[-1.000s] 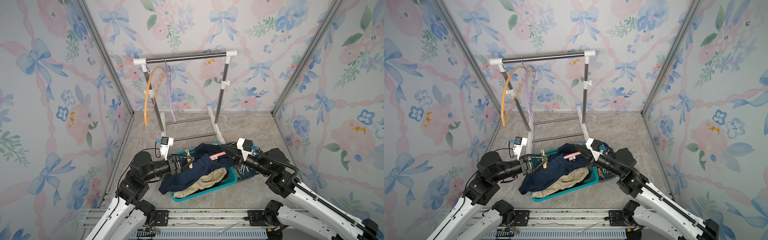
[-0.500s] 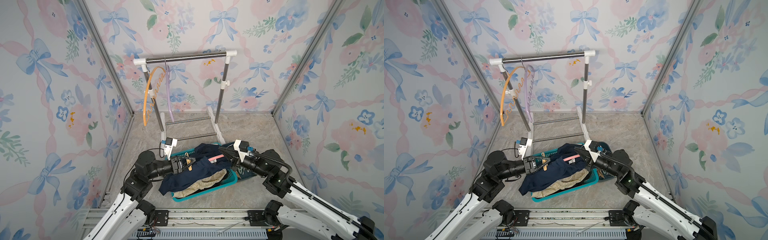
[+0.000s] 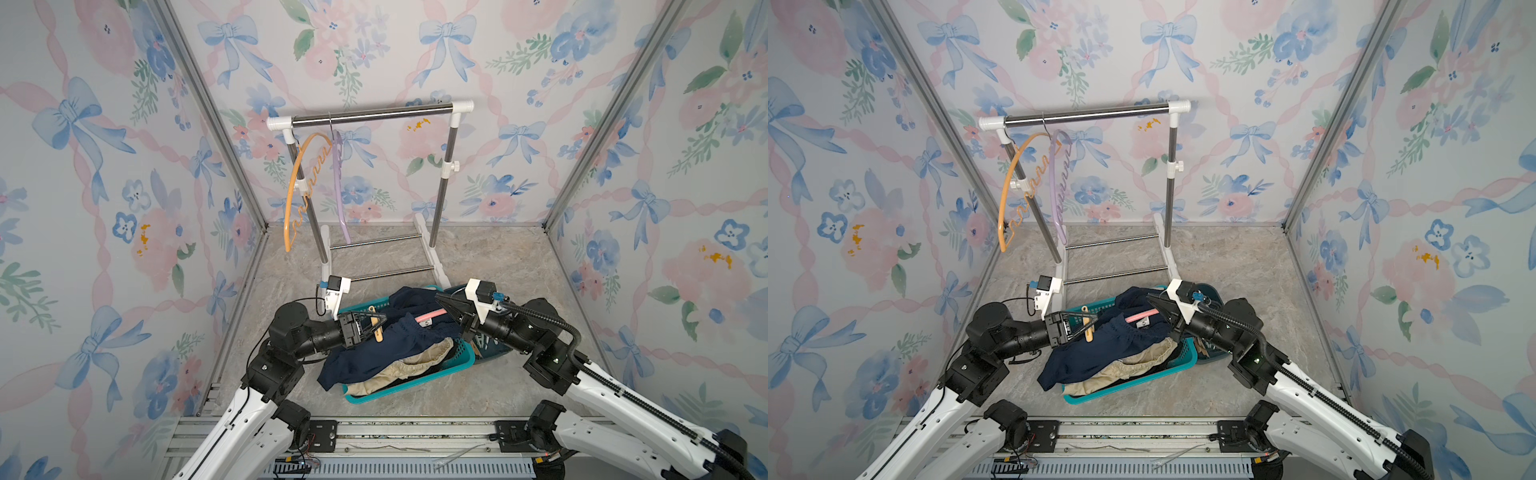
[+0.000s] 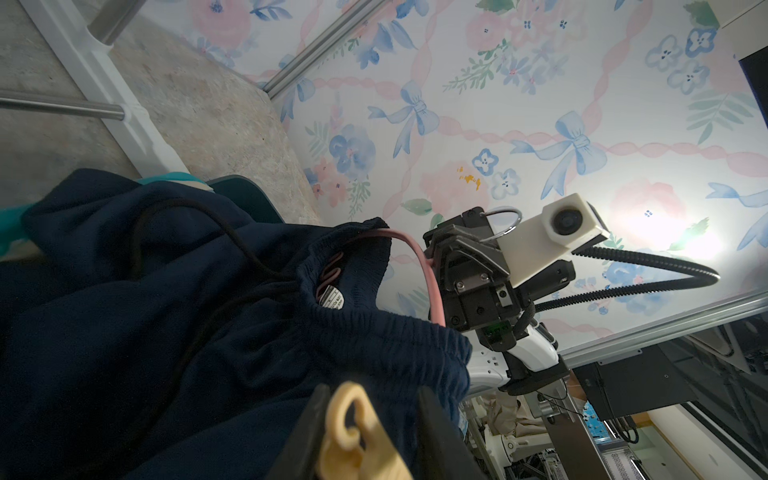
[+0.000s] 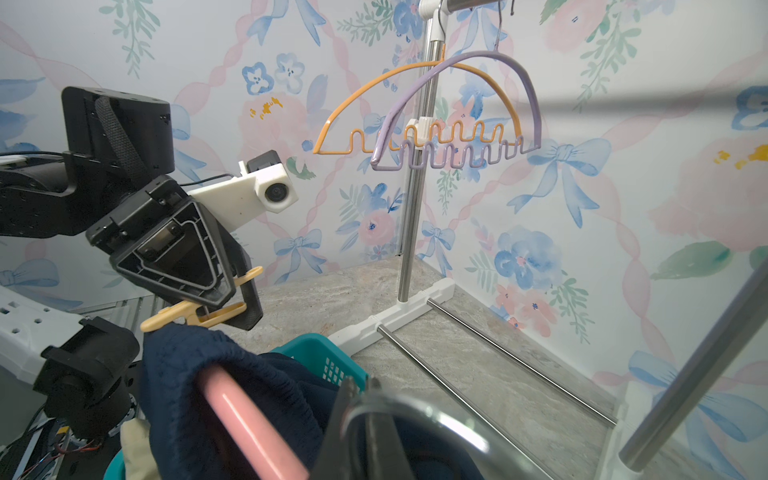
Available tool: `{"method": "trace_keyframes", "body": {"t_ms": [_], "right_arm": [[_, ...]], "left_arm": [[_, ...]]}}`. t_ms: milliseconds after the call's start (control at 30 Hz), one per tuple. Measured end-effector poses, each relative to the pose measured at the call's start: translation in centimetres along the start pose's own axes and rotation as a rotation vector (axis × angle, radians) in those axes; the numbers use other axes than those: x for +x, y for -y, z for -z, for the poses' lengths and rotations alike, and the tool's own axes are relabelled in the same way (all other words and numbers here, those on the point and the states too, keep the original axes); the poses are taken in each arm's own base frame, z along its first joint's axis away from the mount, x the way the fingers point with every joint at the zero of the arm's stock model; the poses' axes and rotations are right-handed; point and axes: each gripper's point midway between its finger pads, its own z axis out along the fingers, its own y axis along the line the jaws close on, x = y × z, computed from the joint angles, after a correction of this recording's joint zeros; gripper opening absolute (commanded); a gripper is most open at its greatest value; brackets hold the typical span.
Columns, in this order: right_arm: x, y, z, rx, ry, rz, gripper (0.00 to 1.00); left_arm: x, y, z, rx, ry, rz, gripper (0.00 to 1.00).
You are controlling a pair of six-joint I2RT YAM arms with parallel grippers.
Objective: Remove the clothespins securing shorts to the hanger
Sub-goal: Remove the clothespin from the hanger.
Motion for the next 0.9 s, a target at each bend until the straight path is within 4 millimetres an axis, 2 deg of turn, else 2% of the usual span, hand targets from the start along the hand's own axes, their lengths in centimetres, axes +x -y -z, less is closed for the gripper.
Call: {"method": "trace_keyframes", "body": {"t_ms": [567, 900], "right_arm": [[1.0, -0.1, -0.5, -0.010, -0.031, -0.010, 0.00], [2.1, 0.3, -1.0, 0.002, -0.075, -0.034, 0.00]], "left_arm": [[-0.3, -0.4, 0.2, -0.016, 0.018, 0.013, 0.01], [-1.1, -1.9, 1.5, -0.140, 0.093, 0.029, 0.00]]}}
